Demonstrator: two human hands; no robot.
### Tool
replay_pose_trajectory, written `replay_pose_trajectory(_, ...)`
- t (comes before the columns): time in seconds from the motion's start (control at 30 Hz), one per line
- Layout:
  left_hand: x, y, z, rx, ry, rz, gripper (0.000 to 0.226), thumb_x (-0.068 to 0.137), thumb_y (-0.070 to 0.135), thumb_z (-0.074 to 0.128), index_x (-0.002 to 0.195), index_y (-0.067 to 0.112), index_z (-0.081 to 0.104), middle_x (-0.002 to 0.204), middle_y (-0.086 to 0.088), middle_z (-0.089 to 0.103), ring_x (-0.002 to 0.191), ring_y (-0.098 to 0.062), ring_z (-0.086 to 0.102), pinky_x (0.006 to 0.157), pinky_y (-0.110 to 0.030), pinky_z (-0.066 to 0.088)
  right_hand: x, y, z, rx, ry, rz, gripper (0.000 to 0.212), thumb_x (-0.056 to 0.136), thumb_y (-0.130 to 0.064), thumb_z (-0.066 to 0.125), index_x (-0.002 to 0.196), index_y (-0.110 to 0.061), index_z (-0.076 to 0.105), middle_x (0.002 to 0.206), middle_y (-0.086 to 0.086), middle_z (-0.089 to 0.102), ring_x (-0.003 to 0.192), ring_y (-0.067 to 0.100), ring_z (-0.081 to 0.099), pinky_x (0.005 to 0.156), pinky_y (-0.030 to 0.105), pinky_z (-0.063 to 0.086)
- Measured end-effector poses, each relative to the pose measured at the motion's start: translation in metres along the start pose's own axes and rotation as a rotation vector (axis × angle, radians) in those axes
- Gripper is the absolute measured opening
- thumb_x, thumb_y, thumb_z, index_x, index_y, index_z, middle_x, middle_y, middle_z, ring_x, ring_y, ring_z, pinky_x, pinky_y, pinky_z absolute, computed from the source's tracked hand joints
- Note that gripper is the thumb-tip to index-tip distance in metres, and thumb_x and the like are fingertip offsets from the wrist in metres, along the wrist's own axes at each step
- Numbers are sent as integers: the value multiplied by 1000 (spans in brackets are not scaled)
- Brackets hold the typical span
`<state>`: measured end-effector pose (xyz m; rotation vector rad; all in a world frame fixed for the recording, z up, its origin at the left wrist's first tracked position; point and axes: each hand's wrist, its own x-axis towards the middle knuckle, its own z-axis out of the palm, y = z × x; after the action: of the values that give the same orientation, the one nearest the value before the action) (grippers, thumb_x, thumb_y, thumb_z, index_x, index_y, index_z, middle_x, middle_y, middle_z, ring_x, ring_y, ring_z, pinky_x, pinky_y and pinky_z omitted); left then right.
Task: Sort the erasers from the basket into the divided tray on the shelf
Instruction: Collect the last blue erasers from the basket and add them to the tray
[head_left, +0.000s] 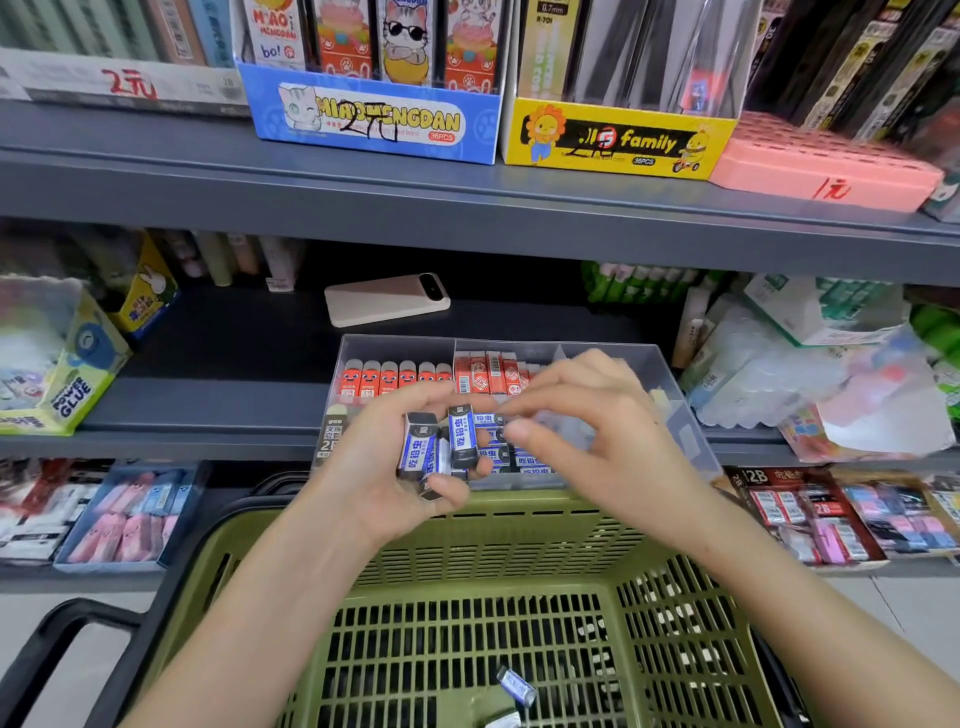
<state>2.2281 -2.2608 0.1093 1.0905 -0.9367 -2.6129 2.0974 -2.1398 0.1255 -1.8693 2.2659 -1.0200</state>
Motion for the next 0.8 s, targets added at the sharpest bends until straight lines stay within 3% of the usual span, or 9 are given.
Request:
replay_pose_trajectory(0.13,1,-5,9,30,70,35,25,85,26,58,65,12,64,58,-3,55,39,-13,45,33,-17,27,3,-35,9,69,32,-19,29,78,-44,65,97,-24,72,82,-9,63,85,13,49,81,30,38)
replay_pose_trajectory(0.23,0,-8,16,107,109,79,36,81,25,58,45,19,58,55,2,54,47,-13,45,41,-22,32,7,-43,14,79,1,-13,19,78,-29,72,93,-18,70,81,-6,62,85,14,49,80,30,39)
replay_pose_trajectory(0.3,-3,-8,19,121,94,84,33,82,28,58,50,22,65,58,2,56,50,-13,48,46,-24,34,7,-45,13,173,-52,-5,10,79,-24,72,85,-20,66,78,-12,58,82,7,49,75,23,39)
replay_pose_trajectory(0.37,-6,-4,19,93,43,73,22,85,28,57,70,17,68,64,-1,57,49,-15,50,38,-19,31,9,-38,6,404,-51,65,11,79,-18,71,80,-24,62,72,-16,57,73,-1,51,66,11,39)
replay_pose_trajectory(0.47,-8,2,10,49,55,64,21,90,15,49,98,3,64,89,-16,61,55,-23,56,32,-20,32,15,-7,-8,626,120,250,17,80,-8,71,86,-23,64,68,-11,63,66,-1,56,65,13,44)
replay_pose_trajectory(0.53,-10,5,2,5,82,105,24,93,5,42,102,1,64,97,-20,61,54,-23,58,32,-19,34,14,15,-7,402,135,338,13,79,-14,74,81,-25,66,69,-9,65,64,-1,55,64,13,41)
replay_pose_trajectory(0.6,-13,7,-5,-12,80,139,24,93,1,42,105,2,63,92,-19,64,53,-23,61,32,-18,34,8,30,5,149,114,403,12,76,-25,77,72,-28,66,69,-13,65,63,-3,54,62,15,40)
replay_pose_trajectory(0.7,-15,7,-11,-1,99,162,21,91,2,50,110,4,59,80,-17,69,51,-22,63,30,-16,31,0,40,21,57,98,451,16,74,-31,77,67,-26,63,71,-13,66,72,3,60,73,29,48)
replay_pose_trajectory(0.8,-15,6,-13,49,94,171,16,83,9,58,94,1,67,81,-14,72,50,-17,62,29,-13,29,-4,47,27,7,33,448,17,73,-32,77,65,-24,65,67,-15,65,72,0,56,82,36,44)
